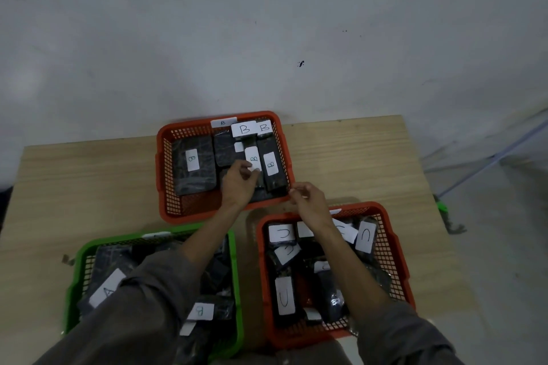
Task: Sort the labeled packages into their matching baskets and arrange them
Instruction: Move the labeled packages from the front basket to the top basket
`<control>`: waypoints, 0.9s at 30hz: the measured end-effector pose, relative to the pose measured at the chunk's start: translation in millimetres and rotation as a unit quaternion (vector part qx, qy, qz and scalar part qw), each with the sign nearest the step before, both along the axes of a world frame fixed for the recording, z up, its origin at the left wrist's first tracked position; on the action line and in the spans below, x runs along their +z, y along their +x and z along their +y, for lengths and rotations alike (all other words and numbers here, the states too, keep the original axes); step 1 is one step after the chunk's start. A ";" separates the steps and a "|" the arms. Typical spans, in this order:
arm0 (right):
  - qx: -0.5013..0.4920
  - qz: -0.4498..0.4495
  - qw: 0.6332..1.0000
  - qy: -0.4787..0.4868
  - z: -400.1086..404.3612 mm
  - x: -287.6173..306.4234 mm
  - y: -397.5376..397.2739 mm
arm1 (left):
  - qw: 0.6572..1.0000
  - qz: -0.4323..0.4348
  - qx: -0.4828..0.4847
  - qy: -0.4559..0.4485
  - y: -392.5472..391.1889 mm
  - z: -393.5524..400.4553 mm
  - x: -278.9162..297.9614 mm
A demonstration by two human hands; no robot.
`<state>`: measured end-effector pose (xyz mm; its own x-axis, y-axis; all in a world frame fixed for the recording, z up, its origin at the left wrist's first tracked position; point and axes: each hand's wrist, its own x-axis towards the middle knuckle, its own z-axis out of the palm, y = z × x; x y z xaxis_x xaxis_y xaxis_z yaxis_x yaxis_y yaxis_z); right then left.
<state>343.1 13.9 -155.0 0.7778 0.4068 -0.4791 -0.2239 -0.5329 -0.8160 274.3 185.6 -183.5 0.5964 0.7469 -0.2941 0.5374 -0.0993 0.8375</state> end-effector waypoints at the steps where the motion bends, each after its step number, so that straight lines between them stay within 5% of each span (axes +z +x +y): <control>1: 0.009 -0.016 1.000 -0.006 -7.0 -0.2 0.4 | 0.999 -0.010 -0.032 0.008 -5.5 -6.5 5.0; 10: 0.113 -0.052 0.988 -0.093 -80.8 -10.5 -19.4 | 0.966 0.018 -0.246 0.078 -78.5 -80.3 21.7; 17: 0.168 -0.068 0.978 -0.106 -114.1 -12.1 -47.2 | 0.905 0.096 -0.394 0.126 -106.7 -131.1 -1.8; 22: 0.189 -0.060 0.973 -0.114 -132.0 -12.9 -57.2 | 0.825 0.176 -0.524 0.117 -105.4 -159.1 -7.3; 27: 0.193 -0.066 0.971 -0.126 -152.2 -17.2 -59.6 | 0.749 0.227 -0.582 0.220 -122.0 -196.0 -20.5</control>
